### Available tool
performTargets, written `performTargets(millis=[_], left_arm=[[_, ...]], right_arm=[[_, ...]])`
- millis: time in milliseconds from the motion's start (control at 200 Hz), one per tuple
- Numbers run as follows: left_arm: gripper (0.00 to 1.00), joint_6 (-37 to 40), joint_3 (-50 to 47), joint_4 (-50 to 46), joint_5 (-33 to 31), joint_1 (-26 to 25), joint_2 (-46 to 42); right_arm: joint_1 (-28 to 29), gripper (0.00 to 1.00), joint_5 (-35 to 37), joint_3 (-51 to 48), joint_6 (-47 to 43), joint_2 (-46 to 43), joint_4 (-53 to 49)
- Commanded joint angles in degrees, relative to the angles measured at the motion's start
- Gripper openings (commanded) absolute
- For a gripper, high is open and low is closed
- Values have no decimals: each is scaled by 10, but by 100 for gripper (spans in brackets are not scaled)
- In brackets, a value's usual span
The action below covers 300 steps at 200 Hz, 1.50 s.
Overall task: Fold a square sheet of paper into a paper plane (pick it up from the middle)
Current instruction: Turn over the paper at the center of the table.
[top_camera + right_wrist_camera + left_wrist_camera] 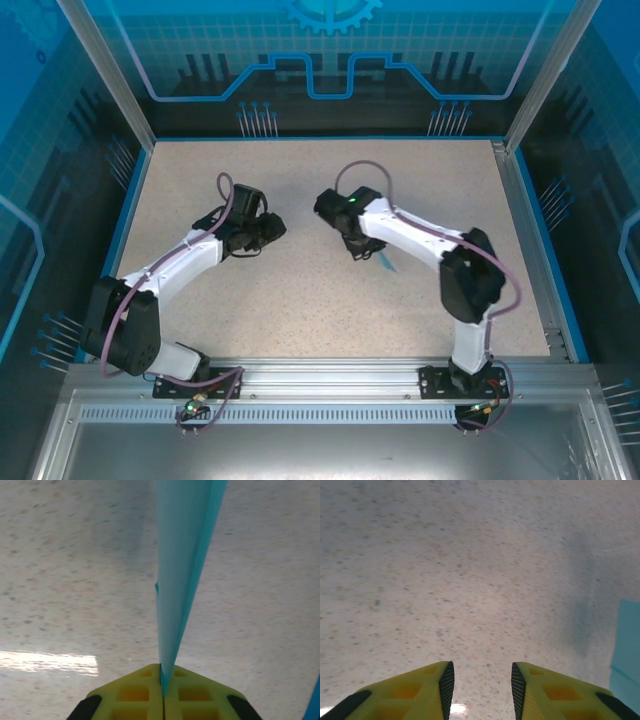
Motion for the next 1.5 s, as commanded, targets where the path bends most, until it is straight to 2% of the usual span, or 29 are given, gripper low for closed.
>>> performTargets(millis=[0, 100, 150, 185, 215, 370, 440, 620, 715, 835, 1160, 1285, 1495], left_arm=[[39, -24, -15, -31, -31, 15, -19], [40, -25, -24, -25, -18, 21, -22], [40, -22, -27, -23, -11, 22, -24], [40, -18, -27, -22, -7, 23, -26], [40, -14, -27, -21, -4, 23, -27], [44, 1, -37, 12, 35, 23, -26], [44, 5, -38, 37, 70, 22, -18], [41, 9, -24, 116, 206, 18, 34], [39, 4, 3, 142, 266, 2, 78], [37, 7, 48, 129, 281, -29, 133], [33, 5, 125, 102, 290, -56, 244], [32, 13, 147, 89, 286, -56, 276], [31, 29, 179, 86, 288, -55, 322]], right_arm=[[32, 13, -88, 44, 15, 51, 16], [30, 19, -281, 25, 14, 65, 143], [24, 28, -351, 2, 21, 52, 201], [19, 37, -377, -14, 27, 35, 233], [12, 40, -393, -35, 34, 17, 259], [-49, 45, -485, -184, 77, -84, 408], [-71, 40, -522, -236, 83, -106, 451], [-82, 22, -554, -315, 111, -119, 525], [-80, 19, -548, -345, 140, -105, 563], [-73, 12, -542, -378, 189, -86, 615], [-41, 14, -437, -443, 304, -82, 660], [-43, 15, -430, -454, 304, -92, 675], [-52, 21, -454, -443, 244, -150, 659]])
